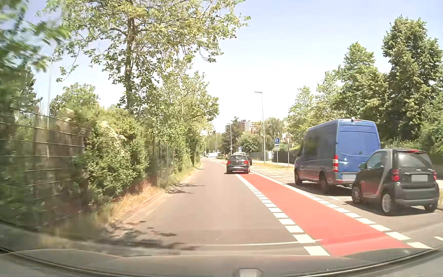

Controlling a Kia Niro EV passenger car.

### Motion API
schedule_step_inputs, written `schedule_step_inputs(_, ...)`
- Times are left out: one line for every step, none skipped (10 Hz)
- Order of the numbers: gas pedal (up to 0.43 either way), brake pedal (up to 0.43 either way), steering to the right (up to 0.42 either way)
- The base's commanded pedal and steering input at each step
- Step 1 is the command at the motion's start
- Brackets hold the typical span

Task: Follow the waypoints while adhering to traffic rules and regulations

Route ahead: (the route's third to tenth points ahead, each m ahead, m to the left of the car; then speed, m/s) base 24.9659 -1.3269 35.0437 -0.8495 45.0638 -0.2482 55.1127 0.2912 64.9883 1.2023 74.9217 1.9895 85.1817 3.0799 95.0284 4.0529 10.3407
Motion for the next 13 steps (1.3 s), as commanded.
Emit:
schedule_step_inputs(0.0, 0.073, -0.013)
schedule_step_inputs(0.0, 0.0, -0.011)
schedule_step_inputs(0.0, 0.0, -0.009)
schedule_step_inputs(0.0, 0.0, -0.009)
schedule_step_inputs(0.0, 0.0, -0.009)
schedule_step_inputs(0.0, 0.0, -0.01)
schedule_step_inputs(0.079, 0.0, -0.01)
schedule_step_inputs(0.13, 0.0, -0.009)
schedule_step_inputs(0.177, 0.0, -0.009)
schedule_step_inputs(0.177, 0.0, -0.009)
schedule_step_inputs(0.22, 0.0, -0.008)
schedule_step_inputs(0.228, 0.0, -0.008)
schedule_step_inputs(0.26, 0.0, -0.008)
